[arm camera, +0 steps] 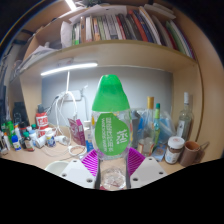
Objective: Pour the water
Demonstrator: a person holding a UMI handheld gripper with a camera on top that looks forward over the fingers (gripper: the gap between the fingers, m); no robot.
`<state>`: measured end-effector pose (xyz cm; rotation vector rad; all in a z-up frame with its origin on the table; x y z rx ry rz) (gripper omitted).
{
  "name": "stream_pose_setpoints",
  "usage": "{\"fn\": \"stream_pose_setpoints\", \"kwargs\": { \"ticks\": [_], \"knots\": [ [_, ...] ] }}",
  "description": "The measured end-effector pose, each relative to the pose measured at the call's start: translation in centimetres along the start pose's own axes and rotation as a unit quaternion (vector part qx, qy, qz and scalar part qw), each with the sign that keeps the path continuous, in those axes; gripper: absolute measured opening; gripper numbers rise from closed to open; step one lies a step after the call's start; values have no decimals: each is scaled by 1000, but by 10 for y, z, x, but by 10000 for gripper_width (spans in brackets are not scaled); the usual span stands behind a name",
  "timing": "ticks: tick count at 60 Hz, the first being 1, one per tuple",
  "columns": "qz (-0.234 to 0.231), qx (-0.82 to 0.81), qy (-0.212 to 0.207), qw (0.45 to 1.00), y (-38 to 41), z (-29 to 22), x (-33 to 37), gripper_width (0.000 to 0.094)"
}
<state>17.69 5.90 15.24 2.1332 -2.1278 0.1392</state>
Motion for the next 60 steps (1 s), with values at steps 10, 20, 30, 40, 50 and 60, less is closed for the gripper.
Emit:
{"fn": "stream_pose_setpoints", "kwargs": {
  "ticks": [10, 20, 30, 40, 50, 60],
  "knots": [
    [-21, -12, 20, 1000, 7, 42, -9, 357],
    [-23, -22, 0, 999, 7, 66, -6, 369],
    [-18, -20, 8, 1000, 8, 64, -7, 420],
    [-3, -36, 92, 995, 3, 68, 5, 843],
    [2, -46, 91, 995, 10, 47, 54, 840],
    [22, -70, 102, 992, 27, 21, 128, 839]
  ]
}}
Point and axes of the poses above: the point between the fingertips, and its own axes, seen from behind it with the camera up: y to the left, z down, x backward, against the way the camera looks, the point moved 6 cm from there along x, backward, against the way the camera looks, and after that the axes turned 8 degrees about -z, right-handed, at the moved point
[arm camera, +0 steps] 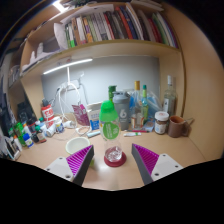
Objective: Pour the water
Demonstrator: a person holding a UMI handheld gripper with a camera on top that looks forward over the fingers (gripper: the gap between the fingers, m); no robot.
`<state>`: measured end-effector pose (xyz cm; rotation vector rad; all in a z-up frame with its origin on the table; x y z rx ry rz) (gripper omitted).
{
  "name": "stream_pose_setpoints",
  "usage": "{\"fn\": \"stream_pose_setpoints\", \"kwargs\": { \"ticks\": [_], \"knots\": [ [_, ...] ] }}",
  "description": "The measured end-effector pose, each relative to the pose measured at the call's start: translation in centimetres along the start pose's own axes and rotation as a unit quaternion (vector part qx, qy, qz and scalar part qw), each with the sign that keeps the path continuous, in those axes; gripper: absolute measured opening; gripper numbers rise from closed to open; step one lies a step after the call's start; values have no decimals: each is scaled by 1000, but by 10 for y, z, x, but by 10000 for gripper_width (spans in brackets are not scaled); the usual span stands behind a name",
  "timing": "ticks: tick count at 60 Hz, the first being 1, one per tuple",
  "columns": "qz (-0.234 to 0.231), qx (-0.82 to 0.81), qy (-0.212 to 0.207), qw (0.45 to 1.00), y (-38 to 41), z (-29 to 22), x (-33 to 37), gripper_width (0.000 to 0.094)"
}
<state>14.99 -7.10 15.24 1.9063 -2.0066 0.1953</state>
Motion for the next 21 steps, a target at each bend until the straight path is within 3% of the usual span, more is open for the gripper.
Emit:
{"fn": "stream_pose_setpoints", "kwargs": {
  "ticks": [21],
  "knots": [
    [24, 4, -10, 1000, 78, -25, 205, 839]
  ]
}}
Point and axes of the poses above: the point between the fingertips, and its own axes, seen from behind it with the camera up: y to the left, z down, x backward, against the way the camera looks, the point moved 6 cm from there along x, backward, against the way the camera looks, and after that the axes turned 8 degrees about -z, right-handed, at the moved point
